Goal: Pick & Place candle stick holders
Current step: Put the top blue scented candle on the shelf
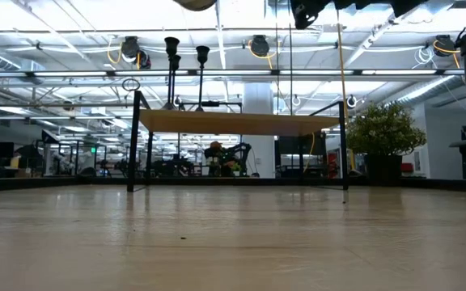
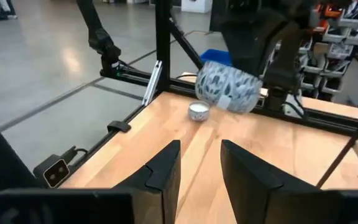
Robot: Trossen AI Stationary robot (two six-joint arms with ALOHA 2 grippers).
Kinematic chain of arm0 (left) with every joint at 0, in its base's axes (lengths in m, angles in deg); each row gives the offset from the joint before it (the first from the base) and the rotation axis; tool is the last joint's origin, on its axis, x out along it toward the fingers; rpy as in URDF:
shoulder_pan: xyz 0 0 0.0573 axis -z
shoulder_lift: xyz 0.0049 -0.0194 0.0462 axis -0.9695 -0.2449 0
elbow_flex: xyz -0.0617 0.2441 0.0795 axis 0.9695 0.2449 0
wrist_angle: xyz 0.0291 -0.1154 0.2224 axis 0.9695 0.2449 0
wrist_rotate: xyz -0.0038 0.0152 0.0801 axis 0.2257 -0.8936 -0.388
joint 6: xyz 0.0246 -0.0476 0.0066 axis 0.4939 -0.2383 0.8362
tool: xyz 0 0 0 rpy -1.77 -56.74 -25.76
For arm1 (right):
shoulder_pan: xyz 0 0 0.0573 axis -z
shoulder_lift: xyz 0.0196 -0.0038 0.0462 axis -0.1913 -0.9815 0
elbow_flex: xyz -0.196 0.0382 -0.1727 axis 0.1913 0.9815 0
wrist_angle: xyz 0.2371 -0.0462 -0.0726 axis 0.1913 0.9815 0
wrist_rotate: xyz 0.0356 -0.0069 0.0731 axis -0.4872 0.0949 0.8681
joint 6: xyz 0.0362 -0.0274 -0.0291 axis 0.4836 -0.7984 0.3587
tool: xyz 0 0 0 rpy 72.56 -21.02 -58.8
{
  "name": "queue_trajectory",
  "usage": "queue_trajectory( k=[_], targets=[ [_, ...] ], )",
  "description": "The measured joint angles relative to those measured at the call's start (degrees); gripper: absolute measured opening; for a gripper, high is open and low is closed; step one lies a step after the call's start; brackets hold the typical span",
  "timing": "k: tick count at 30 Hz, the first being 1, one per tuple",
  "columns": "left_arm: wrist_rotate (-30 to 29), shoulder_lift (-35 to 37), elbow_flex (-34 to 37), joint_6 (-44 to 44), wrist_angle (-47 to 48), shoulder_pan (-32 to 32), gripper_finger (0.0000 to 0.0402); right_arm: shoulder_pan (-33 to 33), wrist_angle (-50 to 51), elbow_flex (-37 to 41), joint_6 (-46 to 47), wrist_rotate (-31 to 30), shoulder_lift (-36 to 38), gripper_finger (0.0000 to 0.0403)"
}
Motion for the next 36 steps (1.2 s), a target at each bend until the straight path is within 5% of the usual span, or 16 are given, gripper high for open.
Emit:
queue_trajectory(
  k=[5,14,18,26,36],
  targets=[
    [-1.6,-1.3,-2.5,-0.8,0.1,0.6,0.0,-1.0,-0.5,-0.1,0.0,-1.5,-0.7,0.0138],
    [-4.0,-1.6,-2.6,-0.6,0.1,0.7,0.0,-3.1,-7.3,-0.2,4.7,-13.1,-3.1,0.0272],
    [-6.1,-1.6,-2.6,0.7,0.1,0.7,0.0,-4.1,-2.8,-5.2,7.5,-18.5,-7.6,0.0313],
    [-7.6,-1.6,-2.6,1.9,4.0,0.7,0.0,-6.9,20.1,-23.4,5.4,-26.9,-18.1,0.034],
    [-9.1,-1.6,-2.6,2.5,4.6,1.5,0.0,-8.2,18.5,-26.4,8.1,-26.8,-20.3,0.0348]
  ],
)
